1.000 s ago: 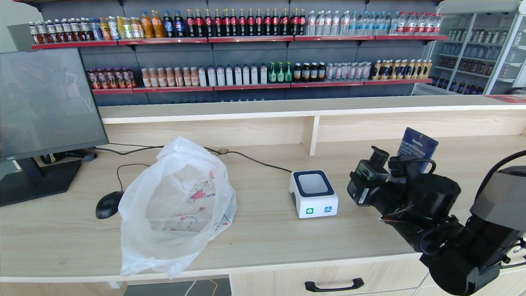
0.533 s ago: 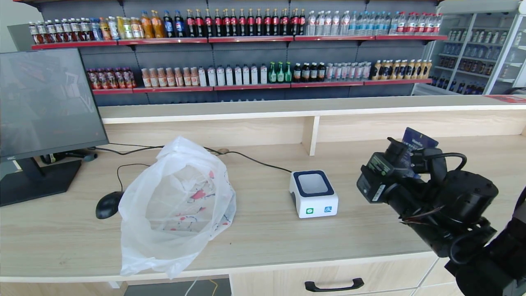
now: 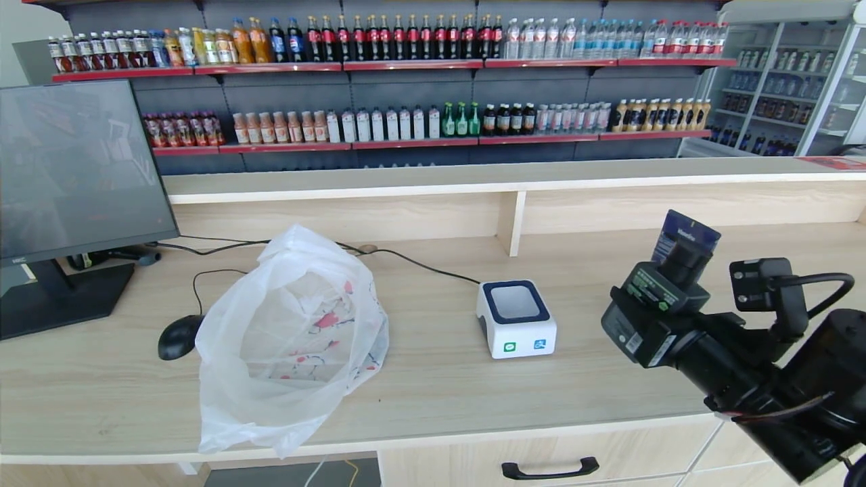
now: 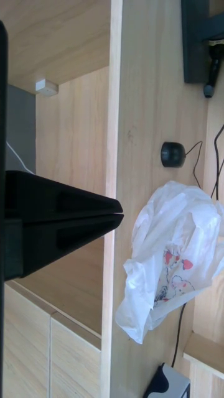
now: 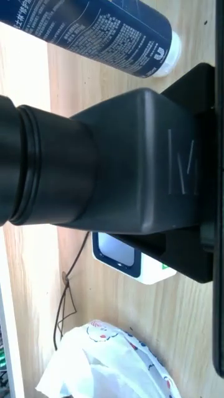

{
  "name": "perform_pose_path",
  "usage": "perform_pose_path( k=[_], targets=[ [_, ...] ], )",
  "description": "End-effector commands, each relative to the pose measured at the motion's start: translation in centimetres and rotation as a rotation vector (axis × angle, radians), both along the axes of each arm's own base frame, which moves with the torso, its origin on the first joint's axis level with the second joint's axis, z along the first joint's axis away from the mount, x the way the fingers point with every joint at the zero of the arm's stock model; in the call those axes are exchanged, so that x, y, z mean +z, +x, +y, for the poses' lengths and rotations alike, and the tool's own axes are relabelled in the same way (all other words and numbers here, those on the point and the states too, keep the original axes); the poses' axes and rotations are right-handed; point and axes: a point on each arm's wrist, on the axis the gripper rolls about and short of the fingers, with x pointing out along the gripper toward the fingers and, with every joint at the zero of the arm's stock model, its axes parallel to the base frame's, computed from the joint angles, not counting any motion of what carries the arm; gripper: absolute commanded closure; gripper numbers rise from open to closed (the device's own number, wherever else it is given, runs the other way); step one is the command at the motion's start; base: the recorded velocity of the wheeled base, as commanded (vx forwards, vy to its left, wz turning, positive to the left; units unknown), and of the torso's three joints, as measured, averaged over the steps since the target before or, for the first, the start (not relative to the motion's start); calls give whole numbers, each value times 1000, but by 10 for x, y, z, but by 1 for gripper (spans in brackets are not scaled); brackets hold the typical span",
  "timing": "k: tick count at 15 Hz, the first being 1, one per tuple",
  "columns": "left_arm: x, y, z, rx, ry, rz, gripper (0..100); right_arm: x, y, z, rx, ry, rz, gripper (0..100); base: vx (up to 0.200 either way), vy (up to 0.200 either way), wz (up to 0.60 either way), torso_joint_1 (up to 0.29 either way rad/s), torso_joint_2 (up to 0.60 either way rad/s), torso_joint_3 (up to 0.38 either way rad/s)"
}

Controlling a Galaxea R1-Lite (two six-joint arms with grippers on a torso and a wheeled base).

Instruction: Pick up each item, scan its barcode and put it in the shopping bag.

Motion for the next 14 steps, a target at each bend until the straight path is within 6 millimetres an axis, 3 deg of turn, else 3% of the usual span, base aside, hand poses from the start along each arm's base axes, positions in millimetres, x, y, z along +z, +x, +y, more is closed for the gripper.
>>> perform_pose_path(
  k=[1, 4, 8, 11, 14],
  targets=[
    [0, 0, 0, 1, 0, -1, 100, 11, -28, -10, 14, 20, -41, 100, 0, 0, 0, 0, 0, 0],
    [0, 0, 0, 0, 0, -1, 100, 9, -49, -19, 19, 16, -32, 100, 0, 0, 0, 0, 0, 0],
    [0, 0, 0, 0, 0, 1, 100, 9, -51, -18, 28, 22, -33, 100, 0, 0, 0, 0, 0, 0],
    [0, 0, 0, 0, 0, -1, 100, 15, -53, -3, 114, 81, -43, 100, 0, 0, 0, 0, 0, 0],
    [0, 0, 0, 0, 0, -1, 100, 25, -52, 31, 278, 262, -15, 100, 0, 0, 0, 0, 0, 0]
  ],
)
